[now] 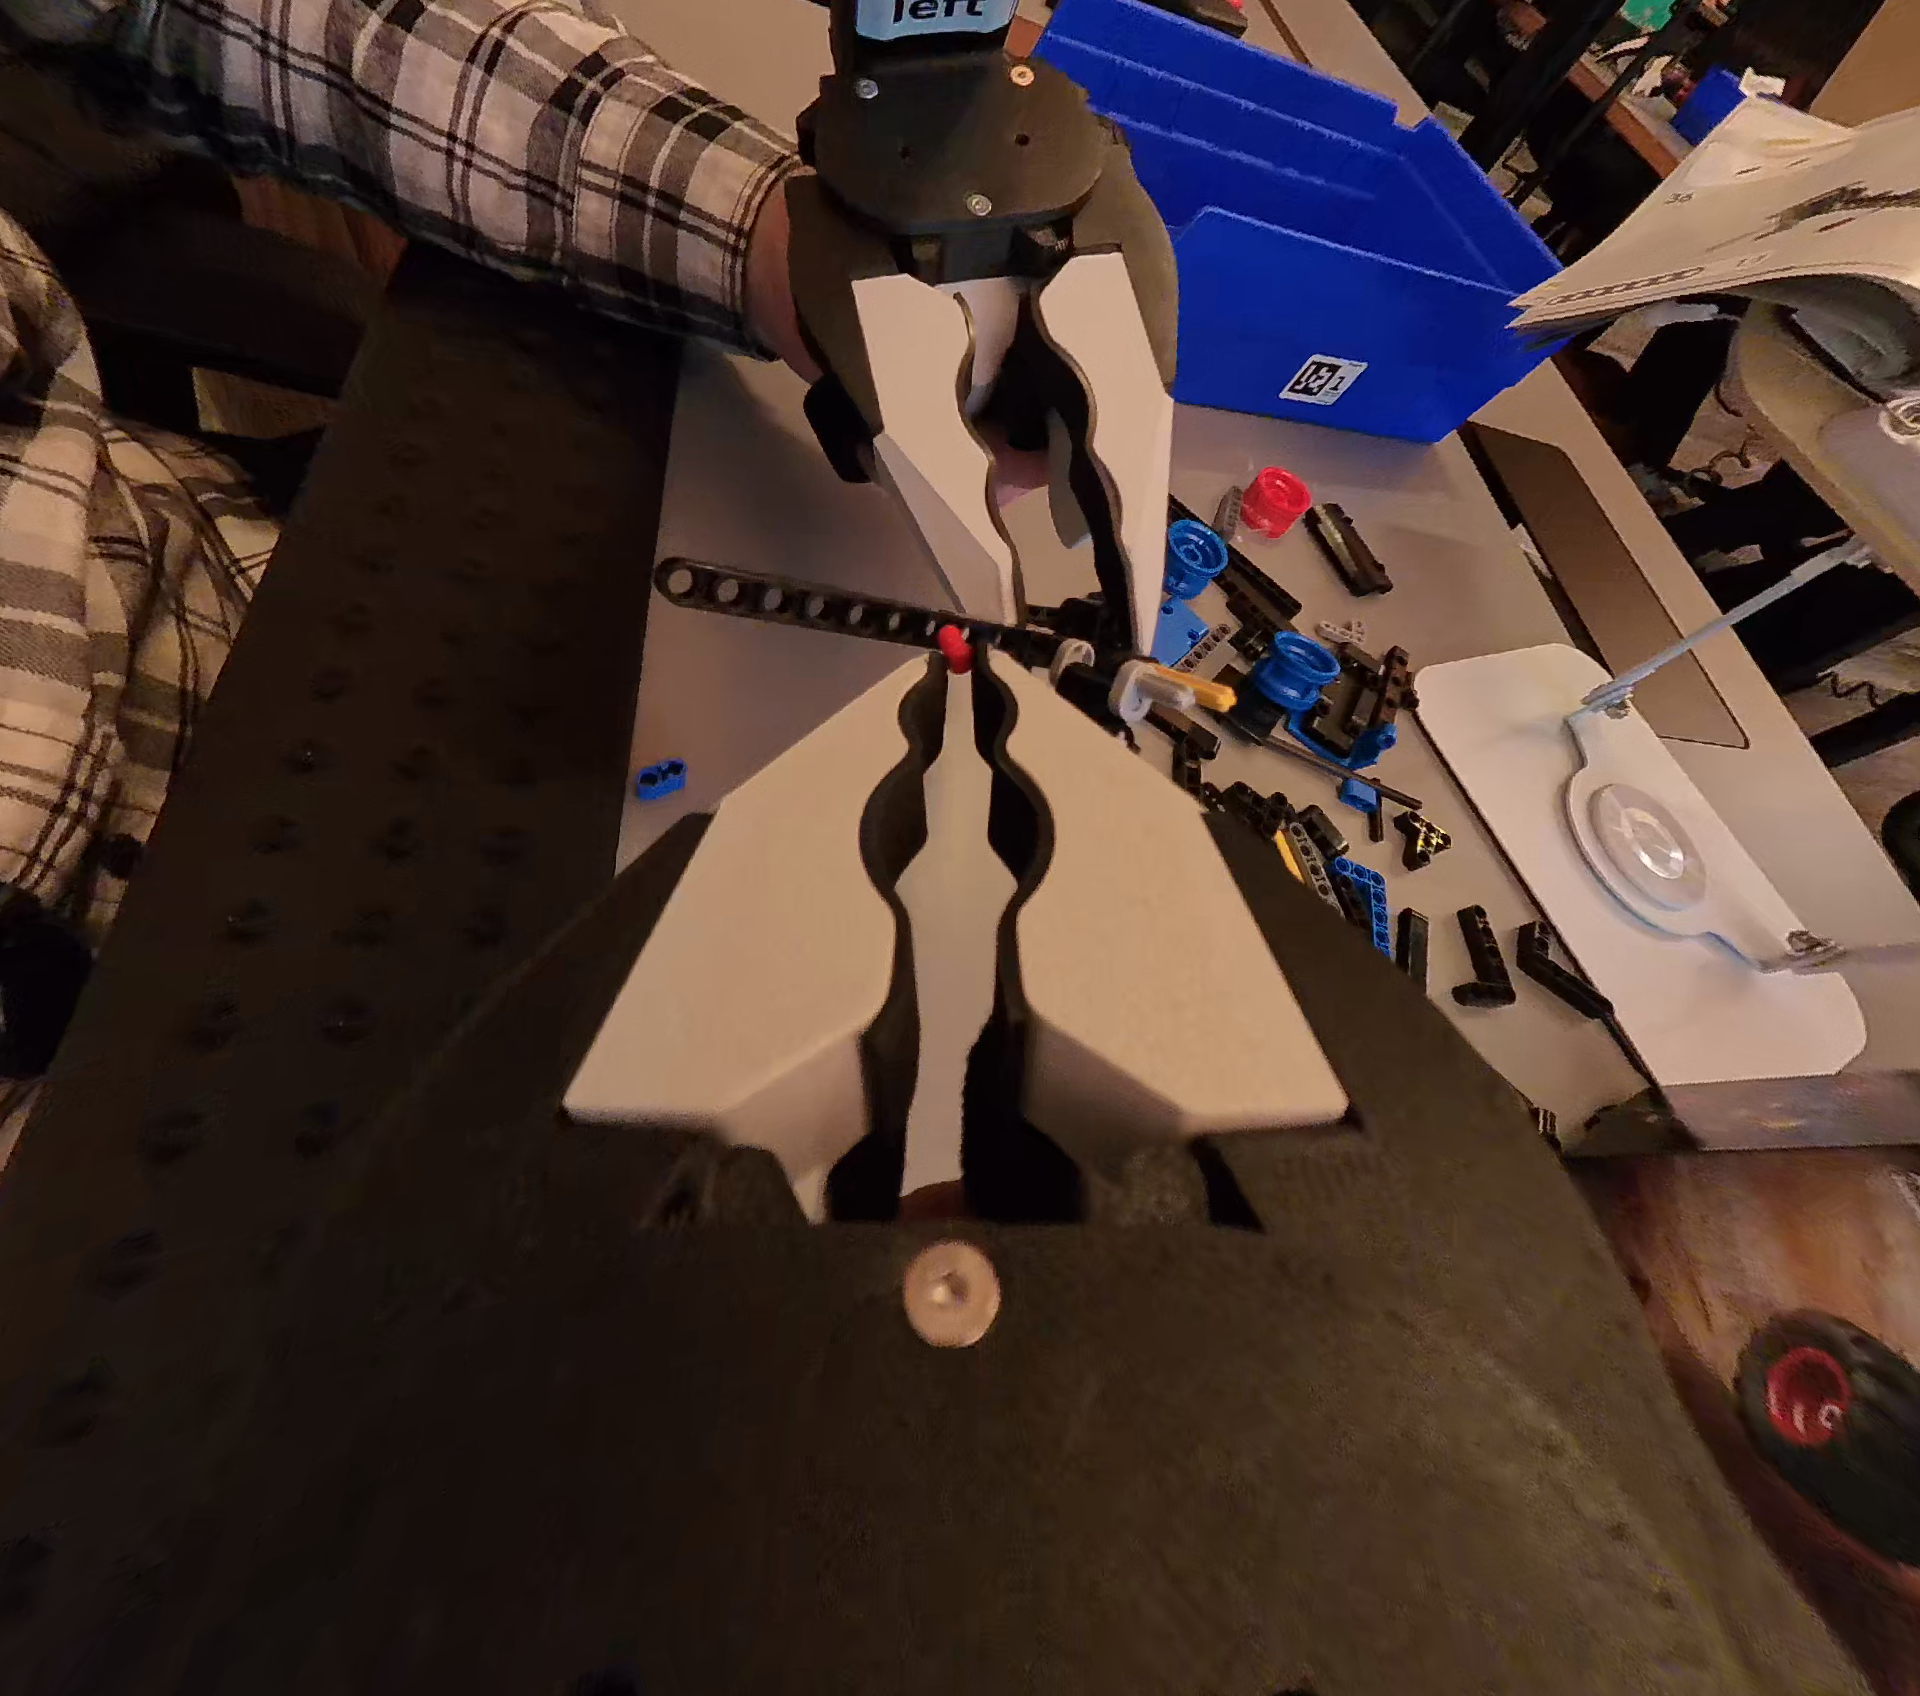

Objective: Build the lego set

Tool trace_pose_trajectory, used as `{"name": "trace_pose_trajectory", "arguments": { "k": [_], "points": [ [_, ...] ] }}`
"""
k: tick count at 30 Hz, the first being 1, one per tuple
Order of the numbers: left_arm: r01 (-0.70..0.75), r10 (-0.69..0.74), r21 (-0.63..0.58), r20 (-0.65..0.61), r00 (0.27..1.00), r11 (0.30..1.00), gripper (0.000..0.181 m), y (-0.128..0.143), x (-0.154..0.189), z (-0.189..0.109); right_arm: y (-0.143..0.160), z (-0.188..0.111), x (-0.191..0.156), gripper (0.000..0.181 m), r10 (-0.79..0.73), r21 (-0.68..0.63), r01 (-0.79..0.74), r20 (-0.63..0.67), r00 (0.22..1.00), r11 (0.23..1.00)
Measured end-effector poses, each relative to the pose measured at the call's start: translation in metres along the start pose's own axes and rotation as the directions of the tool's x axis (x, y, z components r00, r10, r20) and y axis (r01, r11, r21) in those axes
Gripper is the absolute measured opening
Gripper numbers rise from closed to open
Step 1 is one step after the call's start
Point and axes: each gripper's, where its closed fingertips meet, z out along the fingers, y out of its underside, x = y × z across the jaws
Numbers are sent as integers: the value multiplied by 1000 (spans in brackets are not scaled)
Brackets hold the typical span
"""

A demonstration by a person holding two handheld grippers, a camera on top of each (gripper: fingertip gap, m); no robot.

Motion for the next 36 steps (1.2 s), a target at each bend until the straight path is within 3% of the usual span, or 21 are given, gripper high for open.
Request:
{"name": "trace_pose_trajectory", "arguments": {
  "k": [9,18,23,36],
  "points": [
    [-22,22,-125,-4,1000,992,22,24,3,11,25,11,-7,4,-101,-121,100,-1,995,988],
    [-43,24,-359,-56,998,932,22,76,13,32,76,29,-18,4,-228,-309,224,23,973,925],
    [-55,33,-415,-60,998,908,23,83,12,37,93,32,-18,4,-246,-355,240,31,969,904],
    [-88,109,-474,17,994,876,25,86,11,36,101,35,-16,4,-252,-352,231,-14,968,907]
  ]
}}
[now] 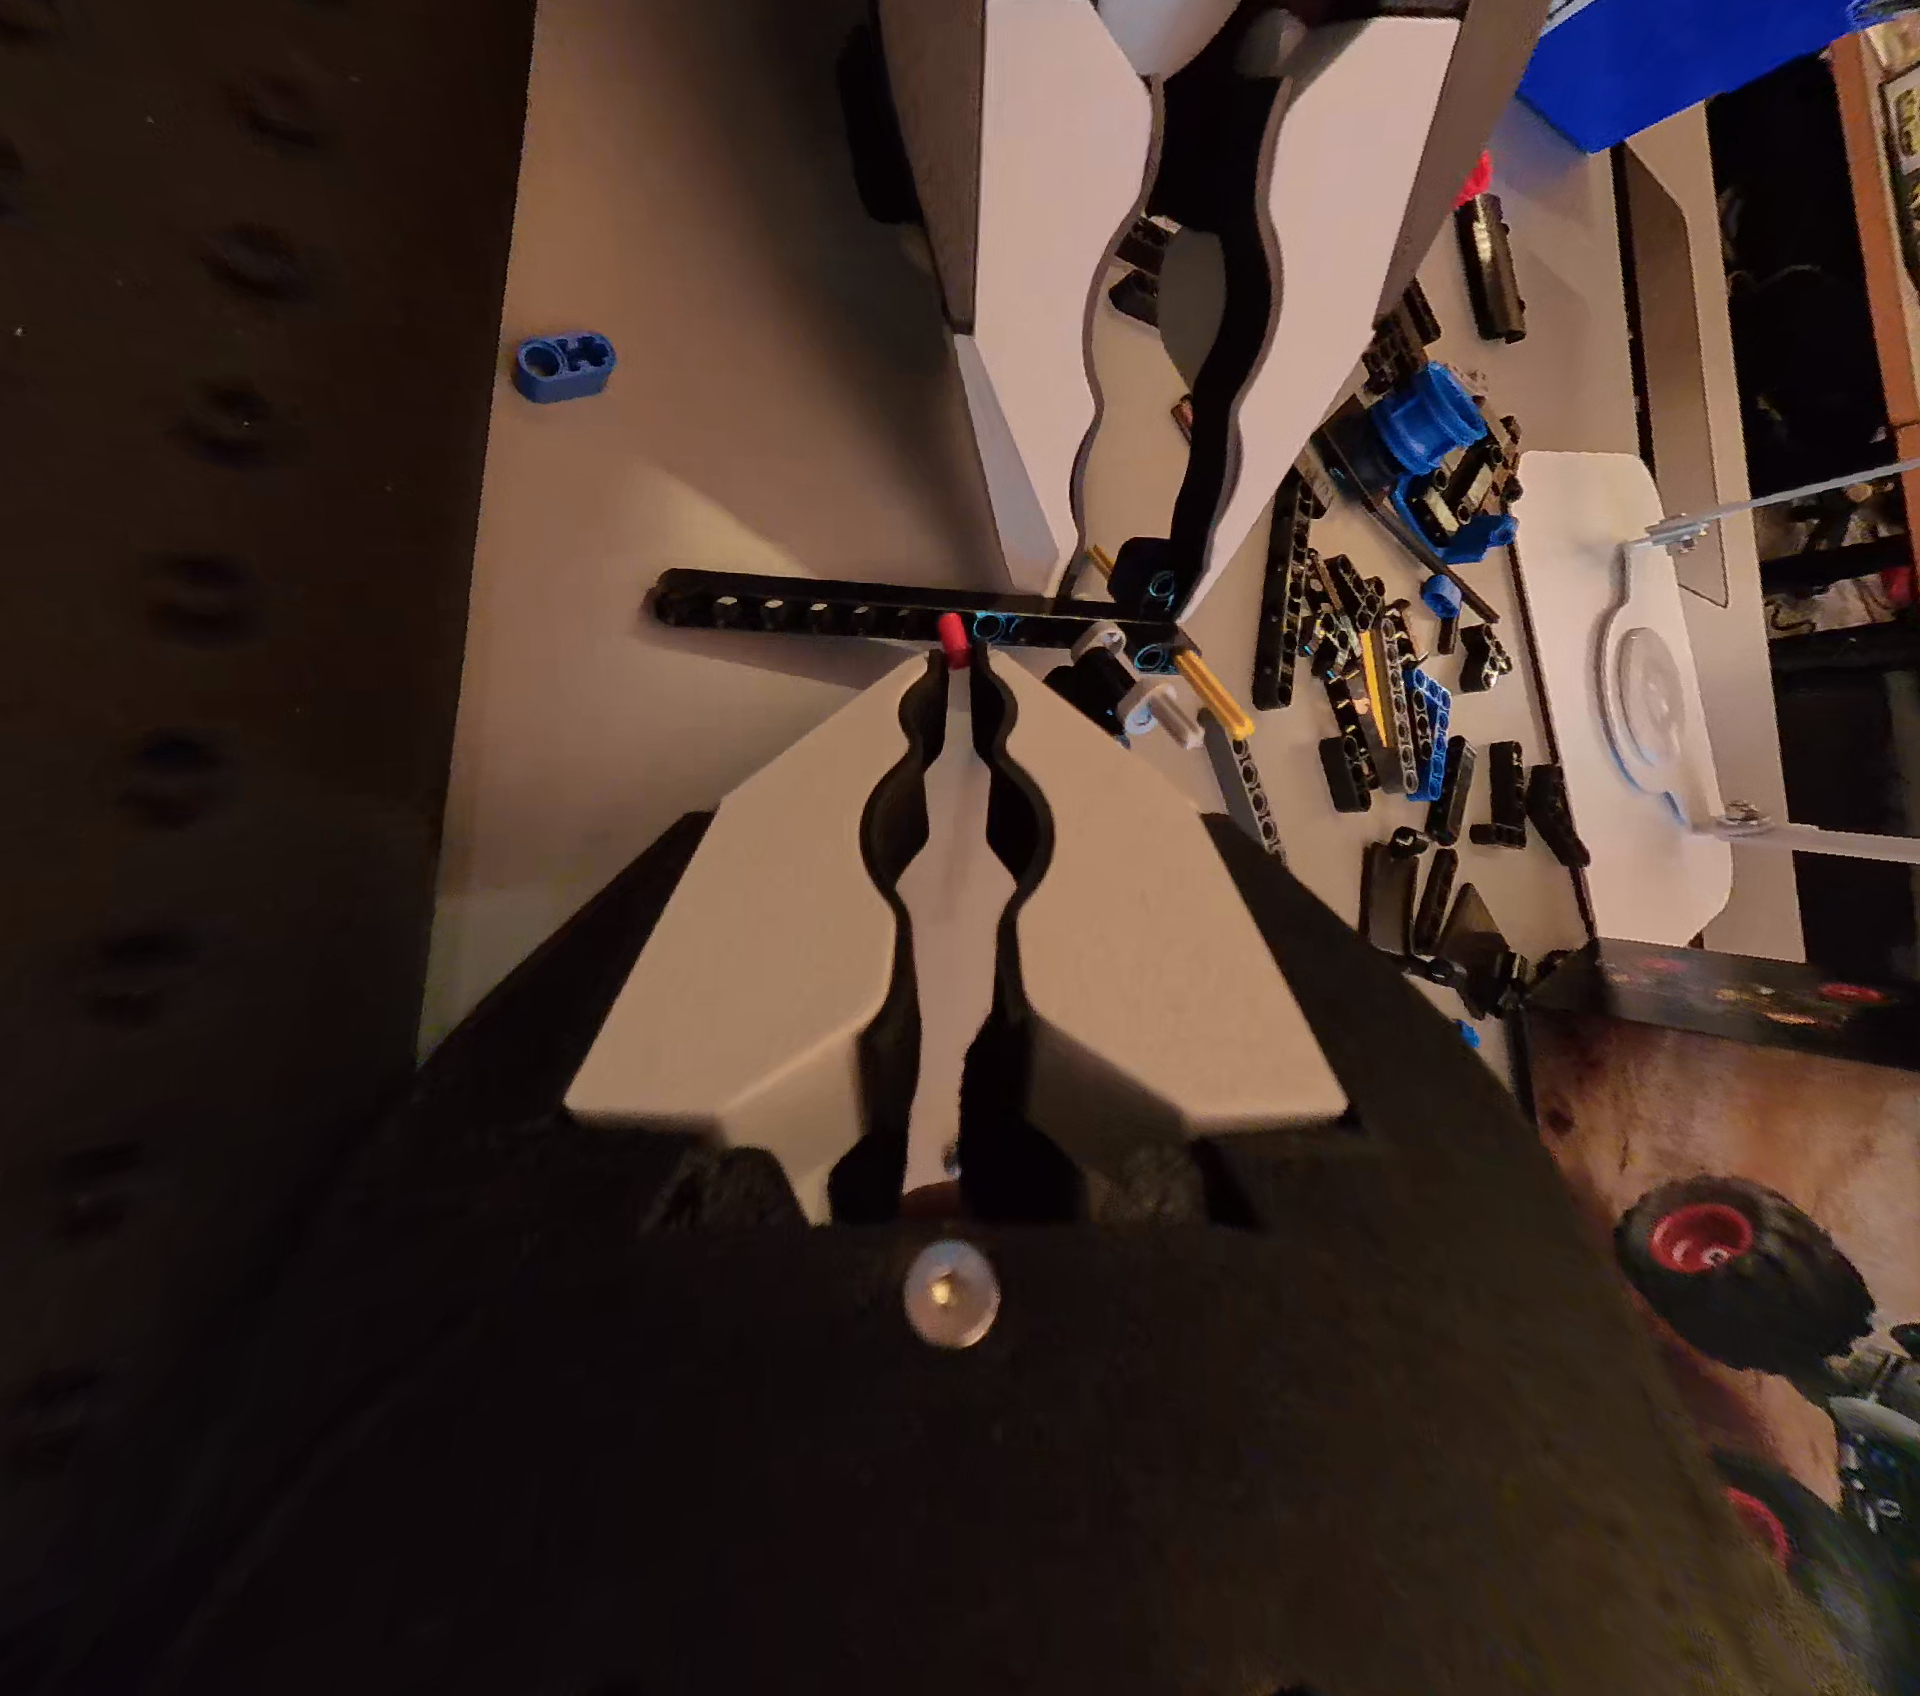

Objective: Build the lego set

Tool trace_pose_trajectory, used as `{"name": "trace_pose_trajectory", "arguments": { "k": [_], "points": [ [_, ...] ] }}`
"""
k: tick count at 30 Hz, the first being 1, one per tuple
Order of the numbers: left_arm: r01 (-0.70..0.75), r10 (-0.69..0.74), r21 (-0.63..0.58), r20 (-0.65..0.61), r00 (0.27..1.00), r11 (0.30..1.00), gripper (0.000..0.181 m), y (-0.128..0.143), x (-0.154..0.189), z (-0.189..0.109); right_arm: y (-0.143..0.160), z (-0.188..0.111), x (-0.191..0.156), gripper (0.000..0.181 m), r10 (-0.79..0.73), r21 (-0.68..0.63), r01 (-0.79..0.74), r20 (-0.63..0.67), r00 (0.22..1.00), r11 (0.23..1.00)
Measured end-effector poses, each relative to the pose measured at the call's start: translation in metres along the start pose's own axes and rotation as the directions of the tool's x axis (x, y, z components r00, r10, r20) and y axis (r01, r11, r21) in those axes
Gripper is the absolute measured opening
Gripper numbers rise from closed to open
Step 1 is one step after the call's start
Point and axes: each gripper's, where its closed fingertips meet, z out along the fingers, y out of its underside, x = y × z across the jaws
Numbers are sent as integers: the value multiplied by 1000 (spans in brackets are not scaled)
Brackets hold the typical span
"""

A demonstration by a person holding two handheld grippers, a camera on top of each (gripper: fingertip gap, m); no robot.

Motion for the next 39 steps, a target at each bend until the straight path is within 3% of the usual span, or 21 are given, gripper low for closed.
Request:
{"name": "trace_pose_trajectory", "arguments": {
  "k": [13,19,24,39],
  "points": [
    [-40,46,-118,51,998,992,23,4,1,6,8,1,-1,3,-209,-225,175,-135,969,958],
    [-49,59,-134,67,996,990,23,4,1,7,5,0,-2,3,-155,-204,124,-147,977,971],
    [-33,42,-122,72,997,992,23,4,1,7,4,1,-2,3,12,-103,-24,-116,993,994],
    [-31,47,-119,130,990,992,22,3,0,7,2,3,-4,2,93,-17,-94,-55,994,995]
  ]
}}
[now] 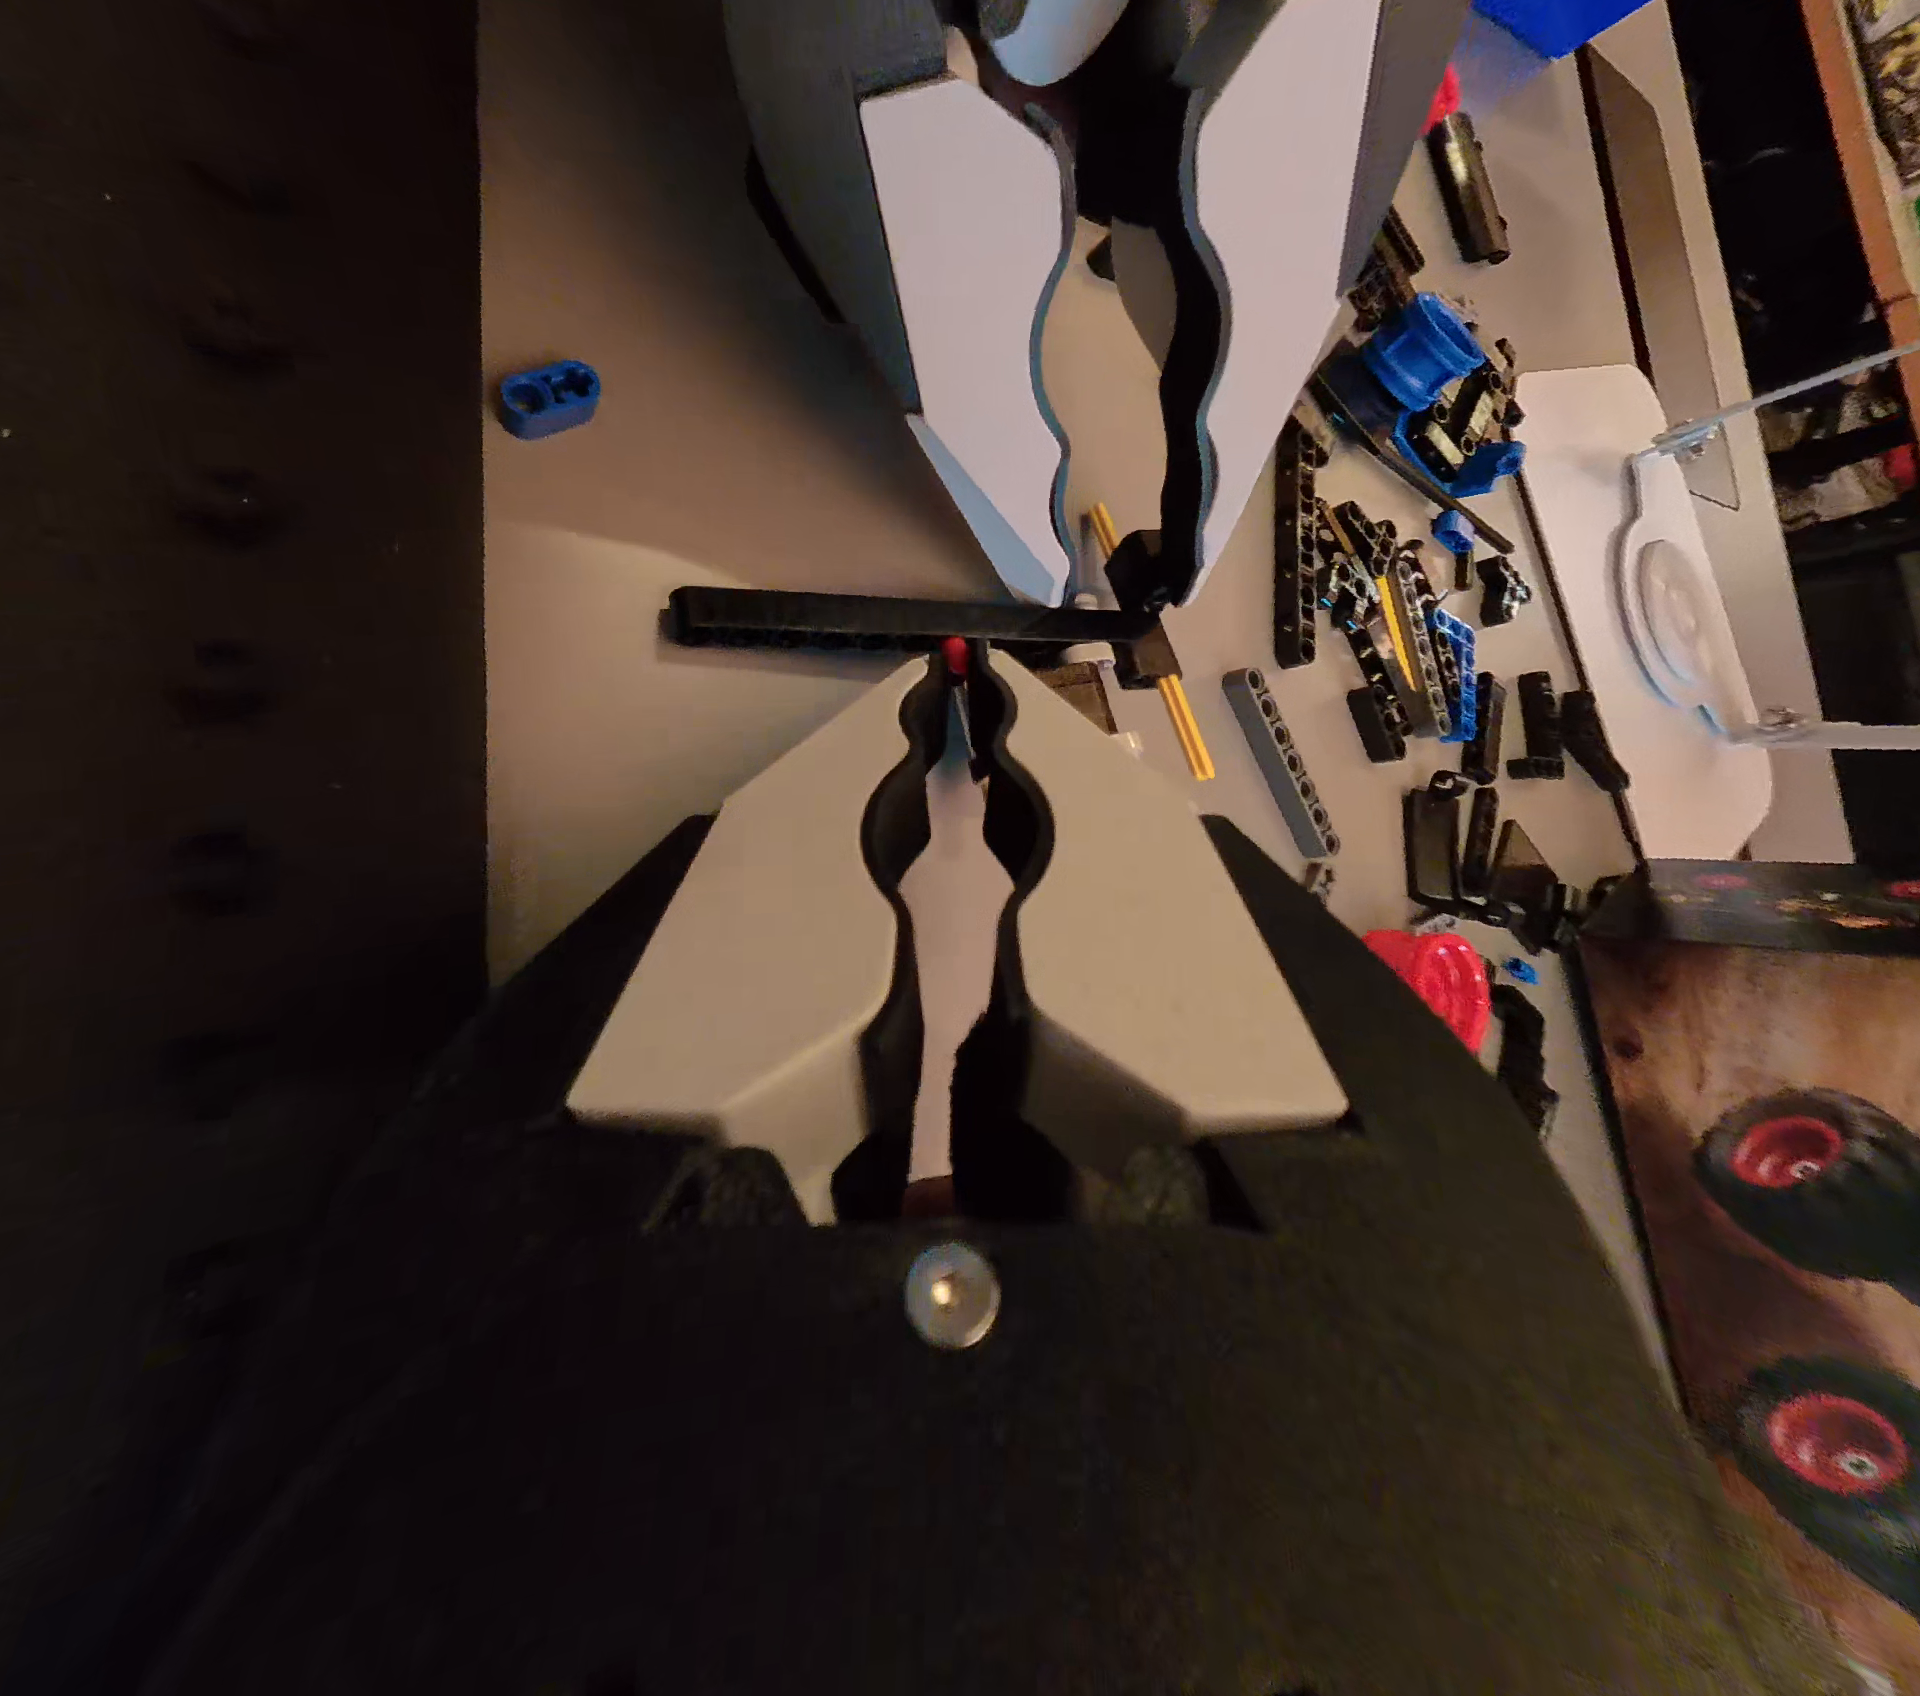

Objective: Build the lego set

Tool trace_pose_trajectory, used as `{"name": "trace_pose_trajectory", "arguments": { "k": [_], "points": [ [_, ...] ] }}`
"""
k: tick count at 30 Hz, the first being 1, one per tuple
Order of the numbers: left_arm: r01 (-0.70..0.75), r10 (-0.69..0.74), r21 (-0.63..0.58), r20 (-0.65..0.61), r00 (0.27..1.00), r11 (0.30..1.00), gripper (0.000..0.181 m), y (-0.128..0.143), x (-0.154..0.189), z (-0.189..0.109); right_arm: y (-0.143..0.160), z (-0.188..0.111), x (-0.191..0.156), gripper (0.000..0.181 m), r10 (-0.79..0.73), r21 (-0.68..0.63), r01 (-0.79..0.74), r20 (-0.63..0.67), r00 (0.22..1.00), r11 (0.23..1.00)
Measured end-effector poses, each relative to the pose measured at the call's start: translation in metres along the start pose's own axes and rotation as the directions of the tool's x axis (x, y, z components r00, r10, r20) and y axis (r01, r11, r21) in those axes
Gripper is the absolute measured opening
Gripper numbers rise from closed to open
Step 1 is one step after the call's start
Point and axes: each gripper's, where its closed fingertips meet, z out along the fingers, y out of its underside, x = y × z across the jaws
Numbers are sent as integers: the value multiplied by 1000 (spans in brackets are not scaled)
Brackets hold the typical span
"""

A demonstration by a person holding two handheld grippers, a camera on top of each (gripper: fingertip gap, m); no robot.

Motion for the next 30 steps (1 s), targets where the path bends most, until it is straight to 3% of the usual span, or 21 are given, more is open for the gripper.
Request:
{"name": "trace_pose_trajectory", "arguments": {
  "k": [15,30],
  "points": [
    [2,-2,14,6,1000,1000,22,0,-1,0,0,0,-1,2,61,143,-90,190,980,986],
    [-1,1,17,16,1000,1000,22,-1,0,0,5,2,0,0,20,113,-38,159,987,993]
  ]
}}
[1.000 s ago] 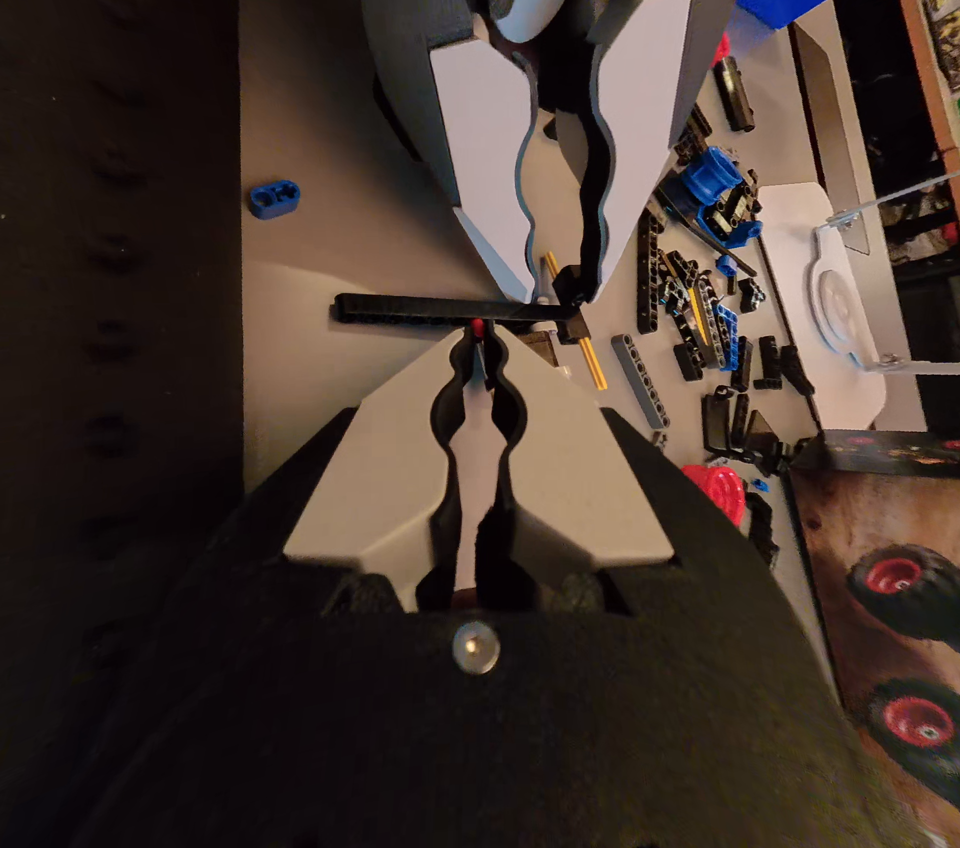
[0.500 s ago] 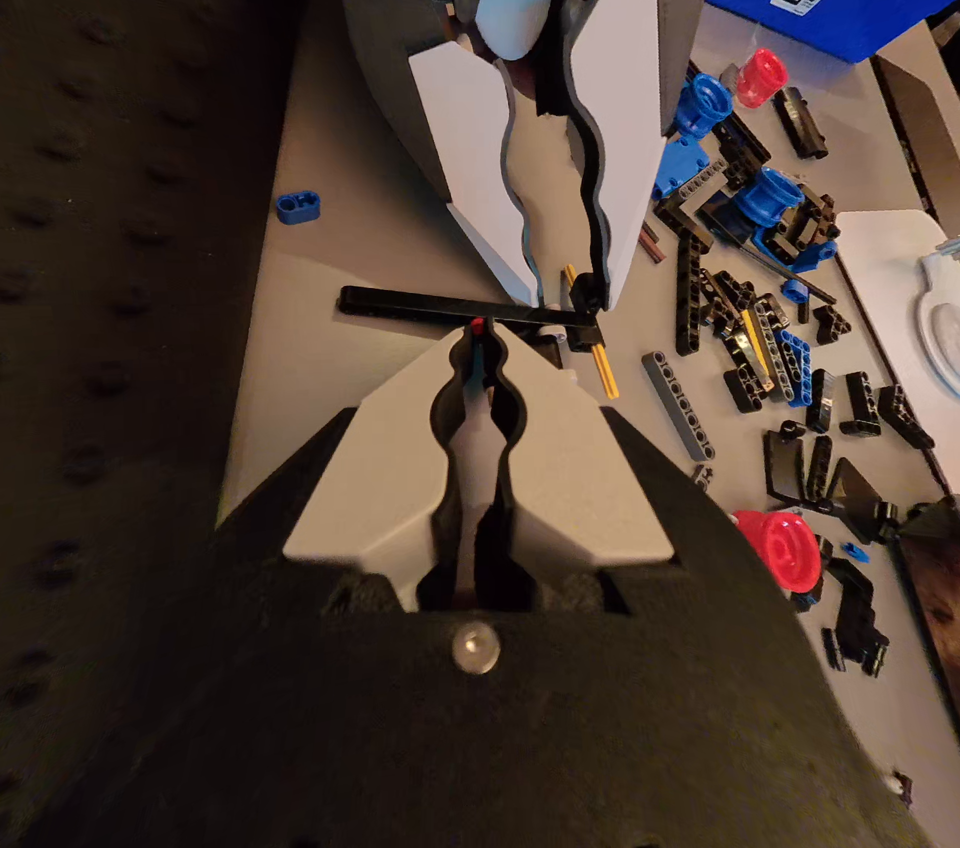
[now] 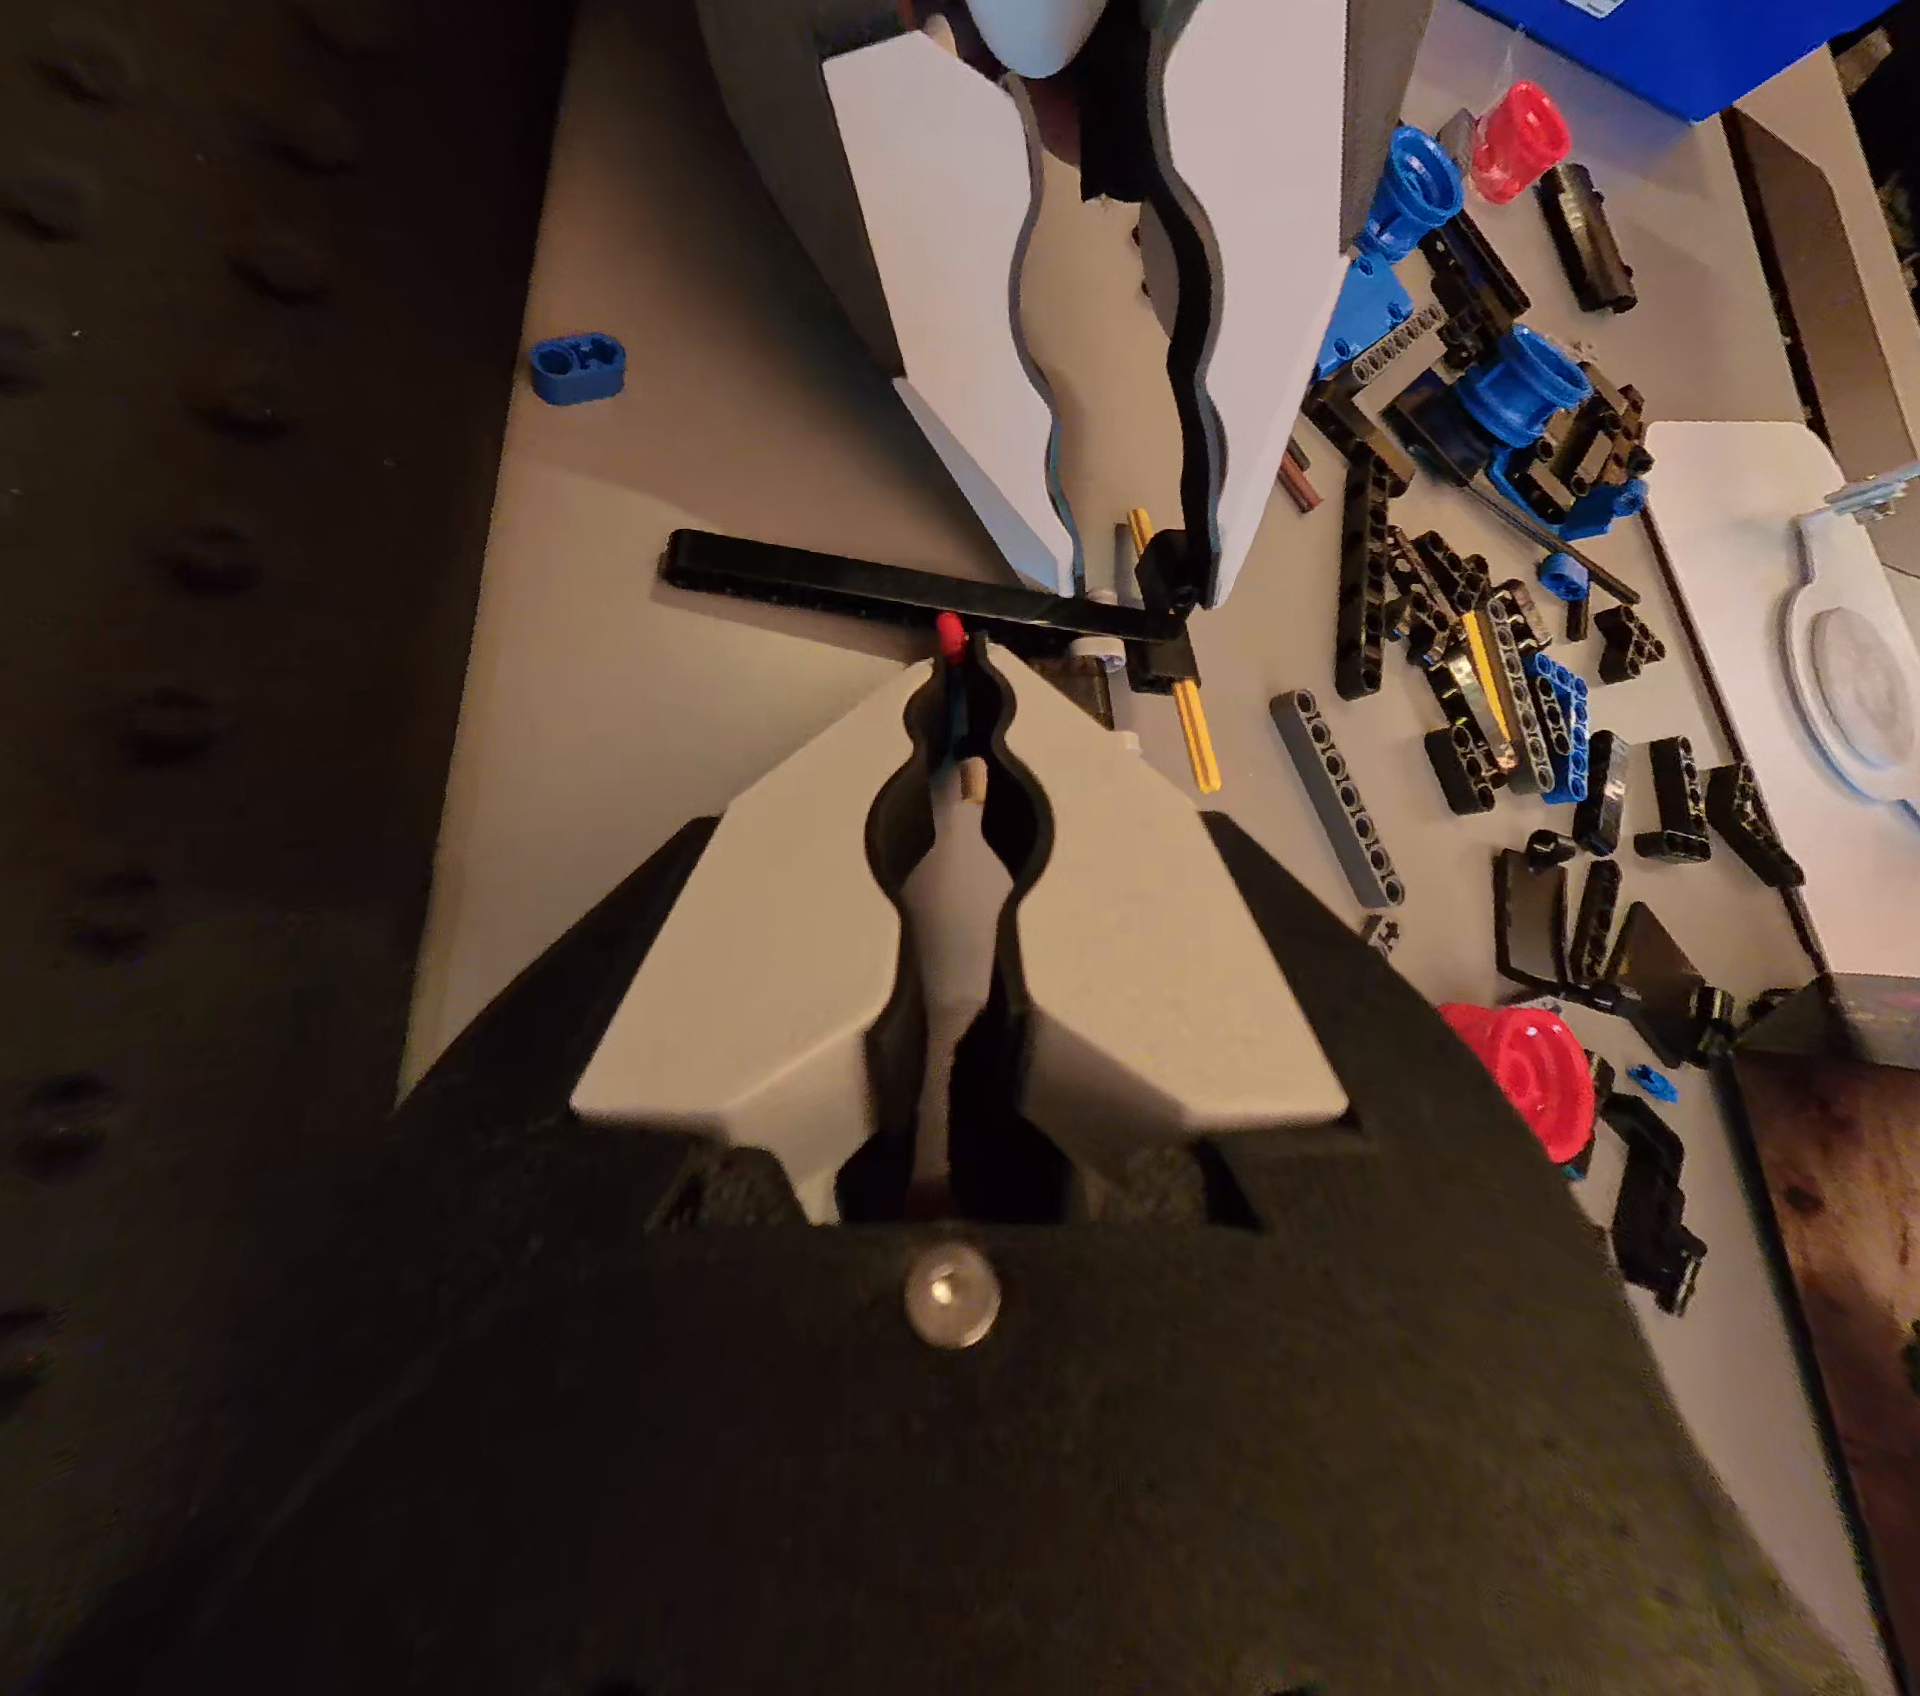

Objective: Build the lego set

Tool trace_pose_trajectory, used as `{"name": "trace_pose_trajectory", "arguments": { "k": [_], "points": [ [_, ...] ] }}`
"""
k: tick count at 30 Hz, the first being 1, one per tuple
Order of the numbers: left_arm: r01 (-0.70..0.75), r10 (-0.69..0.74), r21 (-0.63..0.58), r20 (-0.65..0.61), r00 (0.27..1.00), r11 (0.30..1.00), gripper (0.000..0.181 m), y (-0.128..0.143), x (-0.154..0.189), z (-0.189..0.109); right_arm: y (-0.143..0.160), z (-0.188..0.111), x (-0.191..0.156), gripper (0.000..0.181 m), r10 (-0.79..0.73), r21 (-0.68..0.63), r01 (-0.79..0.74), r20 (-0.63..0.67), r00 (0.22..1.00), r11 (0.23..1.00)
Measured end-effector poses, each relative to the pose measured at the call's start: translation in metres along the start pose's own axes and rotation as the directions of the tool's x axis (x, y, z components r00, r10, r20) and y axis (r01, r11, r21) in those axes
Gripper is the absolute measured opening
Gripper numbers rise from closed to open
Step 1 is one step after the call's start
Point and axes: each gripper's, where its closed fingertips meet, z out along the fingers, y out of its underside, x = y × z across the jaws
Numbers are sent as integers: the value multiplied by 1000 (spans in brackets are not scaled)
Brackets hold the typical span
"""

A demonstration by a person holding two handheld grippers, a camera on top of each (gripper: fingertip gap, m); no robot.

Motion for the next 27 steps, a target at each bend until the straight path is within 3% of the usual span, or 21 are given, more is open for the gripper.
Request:
{"name": "trace_pose_trajectory", "arguments": {
  "k": [21,27],
  "points": [
    [8,-8,-6,29,1000,1000,22,2,-4,-1,2,1,4,0,224,-99,-249,-212,951,963],
    [9,-9,-3,32,999,1000,22,2,-4,-2,2,1,4,0,204,-107,-238,-256,945,965]
  ]
}}
